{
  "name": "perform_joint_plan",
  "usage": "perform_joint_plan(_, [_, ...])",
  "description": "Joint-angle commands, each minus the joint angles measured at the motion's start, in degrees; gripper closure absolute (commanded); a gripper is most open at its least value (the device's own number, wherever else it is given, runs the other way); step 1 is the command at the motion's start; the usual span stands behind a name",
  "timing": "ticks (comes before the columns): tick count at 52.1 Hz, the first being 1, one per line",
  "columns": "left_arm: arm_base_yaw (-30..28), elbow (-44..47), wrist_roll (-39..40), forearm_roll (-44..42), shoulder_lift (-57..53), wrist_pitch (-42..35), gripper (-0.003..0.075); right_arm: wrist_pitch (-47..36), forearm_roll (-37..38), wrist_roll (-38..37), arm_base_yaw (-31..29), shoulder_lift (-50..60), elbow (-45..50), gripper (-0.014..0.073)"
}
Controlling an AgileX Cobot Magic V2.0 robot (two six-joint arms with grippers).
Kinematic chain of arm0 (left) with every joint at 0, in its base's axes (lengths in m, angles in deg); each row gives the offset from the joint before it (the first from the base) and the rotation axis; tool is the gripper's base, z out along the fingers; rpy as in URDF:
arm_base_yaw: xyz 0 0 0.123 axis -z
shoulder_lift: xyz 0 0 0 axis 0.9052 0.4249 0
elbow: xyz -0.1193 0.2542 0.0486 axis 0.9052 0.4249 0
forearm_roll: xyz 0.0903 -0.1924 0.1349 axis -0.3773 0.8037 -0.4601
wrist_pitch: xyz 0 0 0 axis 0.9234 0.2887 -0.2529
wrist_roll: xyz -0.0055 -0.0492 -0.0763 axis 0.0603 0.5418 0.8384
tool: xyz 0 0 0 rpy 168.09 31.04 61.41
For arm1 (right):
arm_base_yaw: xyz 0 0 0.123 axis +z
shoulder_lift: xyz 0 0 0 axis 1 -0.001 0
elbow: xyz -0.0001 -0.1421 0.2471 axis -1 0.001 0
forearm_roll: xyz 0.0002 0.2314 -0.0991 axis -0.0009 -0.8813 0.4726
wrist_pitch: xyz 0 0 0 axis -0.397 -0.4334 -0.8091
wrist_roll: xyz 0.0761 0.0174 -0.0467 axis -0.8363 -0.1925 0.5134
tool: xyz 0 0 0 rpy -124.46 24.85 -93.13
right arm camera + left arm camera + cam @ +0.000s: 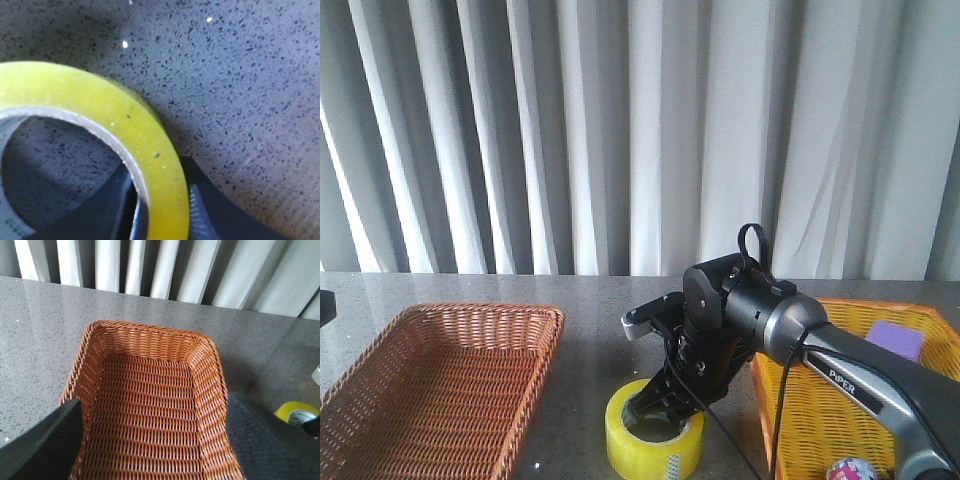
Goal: Transfer tape with both arms
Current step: 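Open the right gripper and raise it away from the tape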
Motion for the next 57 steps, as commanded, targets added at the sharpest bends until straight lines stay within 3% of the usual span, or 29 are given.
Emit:
perform_joint_plan(1, [0.1, -2.1, 0.1, 0.7, -0.7, -3.6, 0.0165, -2.2, 0.5, -0.2, -0.4, 3.6, -1.8, 0.047])
perform_joint_plan(13, [0.1, -2.1, 0.1, 0.7, -0.7, -3.6, 0.0165, -1.0, 0.3, -0.4, -0.4, 3.7, -4.1, 0.0378])
perform_joint_plan(23, [0.1, -2.1, 0.1, 0.8, -0.7, -3.5, 0.0165, 1.2, -3.9, -0.4, -0.4, 5.5, -7.6, 0.017])
perform_joint_plan(34, [0.2, -2.1, 0.1, 0.9, -0.7, -2.8, 0.0165, 0.7, 1.0, -0.4, -0.4, 10.5, -7.6, -0.0007])
perform_joint_plan(47, [1.9, -2.1, 0.0, 0.5, -0.7, -3.4, 0.0165, -1.8, 13.4, -7.3, -2.6, 22.7, -7.0, 0.0043])
perform_joint_plan(57, [6.2, -2.1, -4.4, 0.5, -0.7, -4.8, 0.0165, -1.7, 13.5, -10.2, -11.4, 33.4, -3.5, 0.0145])
